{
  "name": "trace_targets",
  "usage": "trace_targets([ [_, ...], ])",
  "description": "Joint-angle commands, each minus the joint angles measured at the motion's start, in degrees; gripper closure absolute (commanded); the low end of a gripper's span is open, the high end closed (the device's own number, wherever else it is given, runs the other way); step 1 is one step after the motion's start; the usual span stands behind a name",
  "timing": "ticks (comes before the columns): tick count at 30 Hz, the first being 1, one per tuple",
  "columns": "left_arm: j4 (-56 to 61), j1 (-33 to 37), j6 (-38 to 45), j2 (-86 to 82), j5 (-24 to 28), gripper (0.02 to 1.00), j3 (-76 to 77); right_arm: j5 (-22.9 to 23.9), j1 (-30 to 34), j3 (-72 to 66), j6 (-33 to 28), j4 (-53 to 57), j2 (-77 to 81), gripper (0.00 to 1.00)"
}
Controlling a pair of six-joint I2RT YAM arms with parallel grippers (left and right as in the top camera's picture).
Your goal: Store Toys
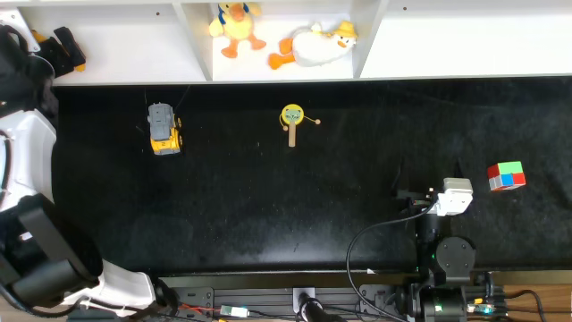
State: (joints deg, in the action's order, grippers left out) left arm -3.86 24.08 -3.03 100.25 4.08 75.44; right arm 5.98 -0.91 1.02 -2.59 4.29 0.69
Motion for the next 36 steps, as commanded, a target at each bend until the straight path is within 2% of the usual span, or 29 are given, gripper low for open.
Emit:
trace_targets([
  [1, 0.68, -0.2, -0.04, 0.83, 0.31, 0.02, 1.09, -0.17, -0.35, -0.76, 0.26, -0.28, -0.48, 0.005],
  [14, -0.22, -0.72, 0.22, 0.11, -0.61, 0.02, 1.09, -0.17, -0.35, -0.76, 0.26, -0.28, -0.48, 0.007],
  [17, -2.32, -2.1, 2.8, -1.79, -3.96, 0.02, 1.09, -0.2, -0.35, -0.76, 0.26, -0.28, -0.48, 0.005],
  [25, -7.65, -2.73, 4.74, -4.5, -4.48, 0.02, 1.09, -0.17, -0.35, -0.76, 0.28, -0.28, -0.48, 0.005],
  [29, -10.21, -2.54, 4.76, -7.67, -7.5, 0.02, 1.05, -0.2, -0.35, -0.76, 0.26, -0.28, -0.48, 0.005],
  [36, -18.05, -1.81, 4.76, -13.16, -7.63, 0.02, 0.02, -0.2, -0.35, -0.76, 0.28, -0.28, -0.48, 0.005],
])
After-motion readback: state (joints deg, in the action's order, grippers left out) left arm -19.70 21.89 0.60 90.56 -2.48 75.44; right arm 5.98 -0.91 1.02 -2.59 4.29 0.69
